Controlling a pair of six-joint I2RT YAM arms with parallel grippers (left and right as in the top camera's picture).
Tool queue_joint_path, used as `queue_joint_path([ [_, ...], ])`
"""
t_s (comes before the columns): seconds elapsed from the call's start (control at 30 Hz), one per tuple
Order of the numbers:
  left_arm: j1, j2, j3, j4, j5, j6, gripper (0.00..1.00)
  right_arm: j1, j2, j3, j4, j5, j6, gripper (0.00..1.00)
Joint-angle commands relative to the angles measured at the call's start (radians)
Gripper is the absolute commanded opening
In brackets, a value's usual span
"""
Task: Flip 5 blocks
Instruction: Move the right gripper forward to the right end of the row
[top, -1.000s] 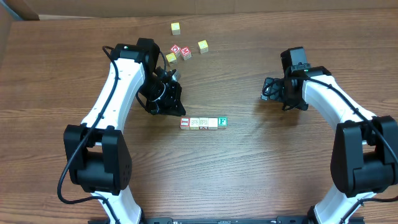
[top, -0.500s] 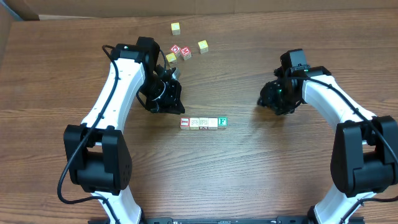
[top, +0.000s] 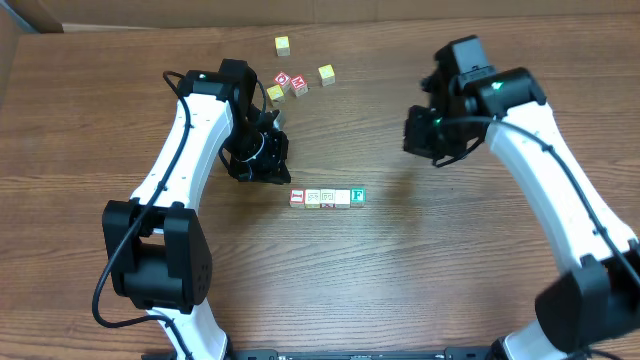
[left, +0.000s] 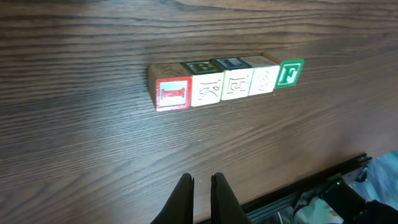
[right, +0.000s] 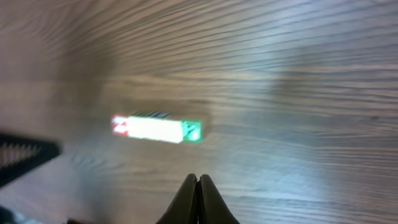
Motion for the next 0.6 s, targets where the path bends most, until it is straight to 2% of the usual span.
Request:
queue_joint_path([
  [0.0, -0.002, -0.011, 0.016, 0.004, -0.053, -0.037, 0.04, 0.051, -0.009, 0.002, 0.001, 0.039, 0.009, 0.04],
  [0.3, -0.014, -0.011, 0.015, 0.038, -0.212, -0.184, 0.04, 0.115, -0.009, -0.153, 0.122, 0.155, 0.202, 0.04],
  [0.43, -0.034, -0.008, 0.015, 0.057, -0.251, -0.202, 0.04, 0.115, -0.008, -0.26, 0.219, 0.234, 0.289, 0.04],
  [0.57, -0.067, -0.008, -0.006, 0.085, -0.322, -0.281, 0.04, 0.116, -0.007, -0.374, 0.349, 0.24, 0.341, 0.04],
])
